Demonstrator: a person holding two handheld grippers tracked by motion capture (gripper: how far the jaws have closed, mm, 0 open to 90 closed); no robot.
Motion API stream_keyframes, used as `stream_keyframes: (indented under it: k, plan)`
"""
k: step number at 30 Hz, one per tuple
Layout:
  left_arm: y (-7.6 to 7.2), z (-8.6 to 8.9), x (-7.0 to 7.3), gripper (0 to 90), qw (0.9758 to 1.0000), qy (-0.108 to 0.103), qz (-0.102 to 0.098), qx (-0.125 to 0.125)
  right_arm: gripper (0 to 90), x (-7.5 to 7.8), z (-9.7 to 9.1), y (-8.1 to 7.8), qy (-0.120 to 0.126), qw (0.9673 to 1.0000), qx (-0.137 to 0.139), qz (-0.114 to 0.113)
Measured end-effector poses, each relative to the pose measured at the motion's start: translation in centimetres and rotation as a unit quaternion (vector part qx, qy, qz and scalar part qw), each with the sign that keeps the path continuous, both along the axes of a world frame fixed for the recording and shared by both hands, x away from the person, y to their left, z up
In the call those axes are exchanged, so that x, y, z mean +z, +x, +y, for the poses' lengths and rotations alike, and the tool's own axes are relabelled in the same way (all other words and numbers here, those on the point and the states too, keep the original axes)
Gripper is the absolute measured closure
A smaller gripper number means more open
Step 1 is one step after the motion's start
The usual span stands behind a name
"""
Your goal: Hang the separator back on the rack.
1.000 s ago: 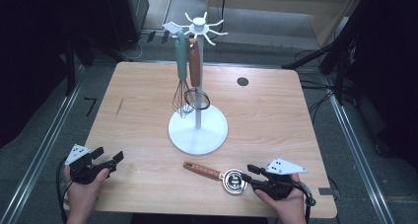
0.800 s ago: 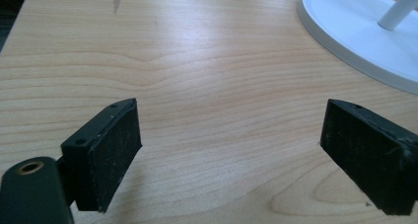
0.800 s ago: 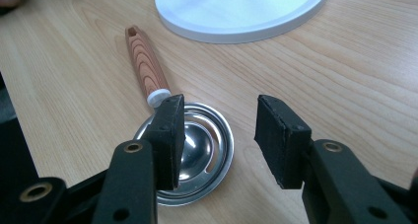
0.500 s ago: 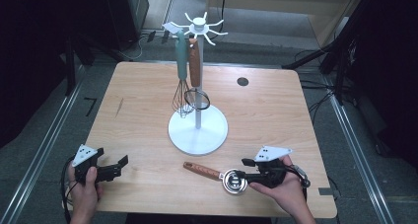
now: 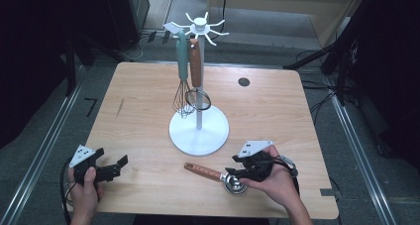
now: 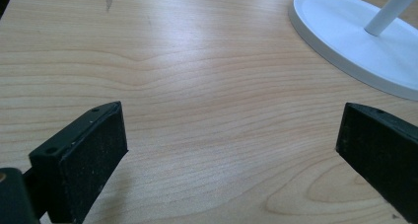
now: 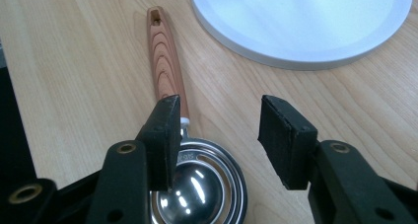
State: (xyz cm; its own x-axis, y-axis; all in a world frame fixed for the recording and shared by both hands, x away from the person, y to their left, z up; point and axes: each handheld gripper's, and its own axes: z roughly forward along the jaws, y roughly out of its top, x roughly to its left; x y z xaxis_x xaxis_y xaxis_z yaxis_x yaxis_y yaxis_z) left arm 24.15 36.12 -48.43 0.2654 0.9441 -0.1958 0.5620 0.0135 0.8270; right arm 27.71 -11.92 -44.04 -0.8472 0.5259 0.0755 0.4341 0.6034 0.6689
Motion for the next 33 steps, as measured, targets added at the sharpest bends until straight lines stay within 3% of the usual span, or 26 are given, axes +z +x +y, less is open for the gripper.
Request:
stream_keyframes:
  k: [3,5,6,8,17,20,26,27,32,33]
  plan:
    - [0.2,0.1,0.0,0.0,1.0,-0.004,0.002,-0.003,50.3,-0.1,0.3,0.3,-0.006,0.9996,0.005,0.028]
    - [0.2,0.1,0.0,0.0,1.0,-0.006,0.003,-0.004,50.4,-0.2,0.4,0.3,-0.014,0.9995,0.009,0.029]
    - [0.4,0.1,0.0,0.0,0.9999,-0.005,0.004,-0.008,52.4,-0.4,0.8,0.4,-0.018,0.9987,0.014,0.045]
    - [0.4,0.1,0.0,0.0,0.9999,-0.006,0.005,-0.008,52.6,-0.5,1.0,0.6,-0.014,0.9983,0.015,0.055]
    - [0.4,0.0,0.0,0.0,0.9999,-0.004,0.003,-0.012,53.8,0.0,2.4,0.5,-0.034,0.9975,0.034,0.052]
    - [0.4,0.0,0.0,0.0,0.9999,-0.006,0.002,-0.011,54.6,0.1,3.5,0.6,-0.051,0.9957,0.053,0.057]
    - [0.4,0.0,0.0,0.0,0.9999,-0.002,0.001,-0.013,57.6,0.1,4.2,0.8,-0.065,0.9938,0.064,0.062]
    - [0.4,0.0,0.0,0.0,0.9999,-0.002,0.0,-0.014,58.9,0.1,4.4,1.1,-0.08,0.9927,0.067,0.06]
    - [0.4,0.0,0.0,0.0,0.9999,-0.002,0.0,-0.015,60.0,0.0,4.9,1.3,-0.099,0.9896,0.077,0.071]
    - [0.4,0.0,0.0,0.0,0.9999,-0.002,-0.001,-0.014,60.1,-0.1,5.3,1.4,-0.111,0.9873,0.081,0.08]
